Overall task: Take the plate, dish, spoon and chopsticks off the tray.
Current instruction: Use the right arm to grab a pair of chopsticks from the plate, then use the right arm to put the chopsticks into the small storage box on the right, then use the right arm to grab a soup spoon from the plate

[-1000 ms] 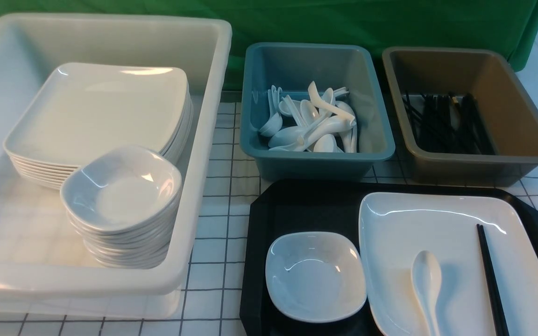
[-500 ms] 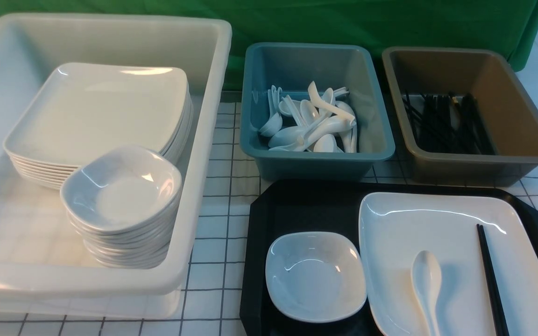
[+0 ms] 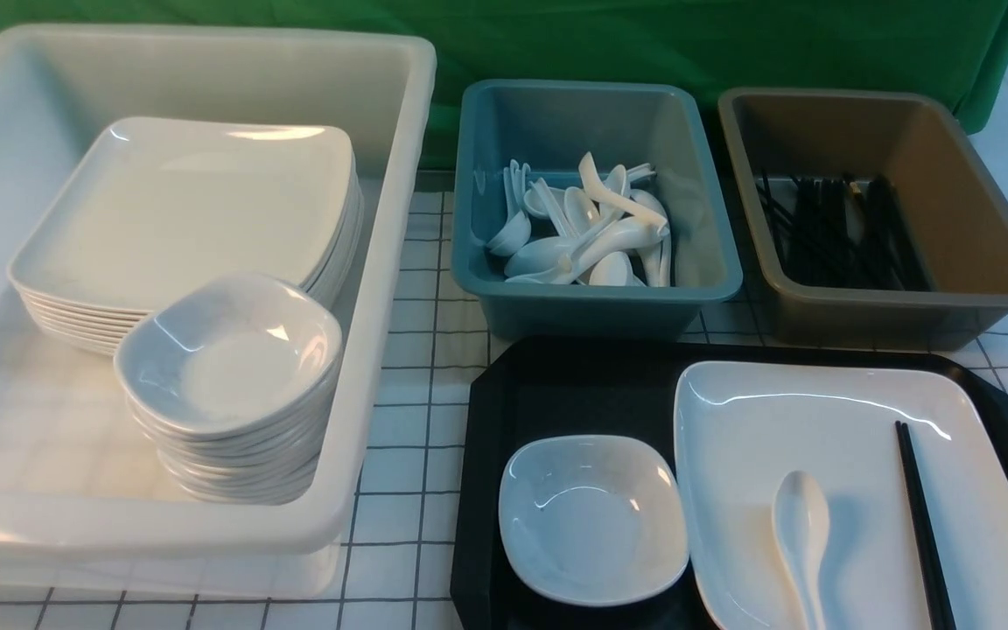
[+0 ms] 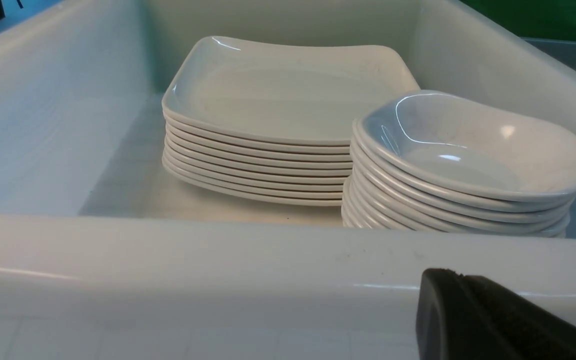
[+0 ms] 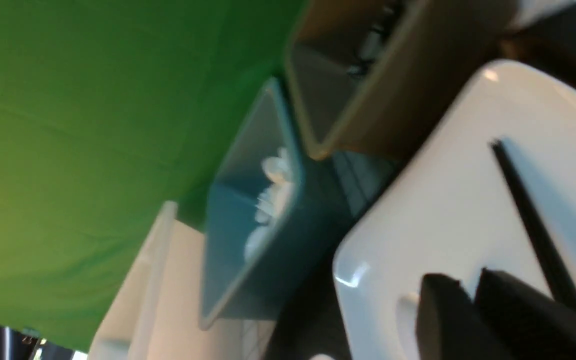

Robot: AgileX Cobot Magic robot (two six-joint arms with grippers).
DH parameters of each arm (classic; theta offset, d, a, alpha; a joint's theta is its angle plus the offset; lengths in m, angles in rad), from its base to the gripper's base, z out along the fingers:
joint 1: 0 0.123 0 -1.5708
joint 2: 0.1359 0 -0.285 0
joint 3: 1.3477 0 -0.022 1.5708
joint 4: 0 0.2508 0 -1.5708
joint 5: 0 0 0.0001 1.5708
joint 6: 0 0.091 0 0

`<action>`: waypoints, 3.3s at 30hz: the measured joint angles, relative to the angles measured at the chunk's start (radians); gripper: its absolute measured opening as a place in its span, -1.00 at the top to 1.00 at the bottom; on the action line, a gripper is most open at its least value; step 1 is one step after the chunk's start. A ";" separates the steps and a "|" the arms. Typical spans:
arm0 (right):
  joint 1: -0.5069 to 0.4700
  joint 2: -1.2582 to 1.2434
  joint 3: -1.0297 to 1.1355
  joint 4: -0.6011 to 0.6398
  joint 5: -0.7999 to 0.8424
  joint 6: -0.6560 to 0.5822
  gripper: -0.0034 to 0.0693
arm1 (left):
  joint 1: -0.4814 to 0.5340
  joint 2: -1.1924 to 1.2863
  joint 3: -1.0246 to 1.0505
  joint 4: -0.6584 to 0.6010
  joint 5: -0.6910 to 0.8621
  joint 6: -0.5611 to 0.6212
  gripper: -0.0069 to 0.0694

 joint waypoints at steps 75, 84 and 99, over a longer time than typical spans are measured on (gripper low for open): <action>-0.001 1.949 -1.613 -0.259 0.205 -0.680 0.44 | 0.000 0.000 0.000 0.000 0.000 0.000 0.76; -0.008 2.022 -1.614 -0.259 0.280 -0.654 -0.12 | 0.000 0.000 0.000 0.006 0.000 0.000 0.76; 0.024 1.506 -1.480 -0.233 0.991 -0.715 0.82 | 0.000 0.000 0.000 0.000 0.000 0.000 0.76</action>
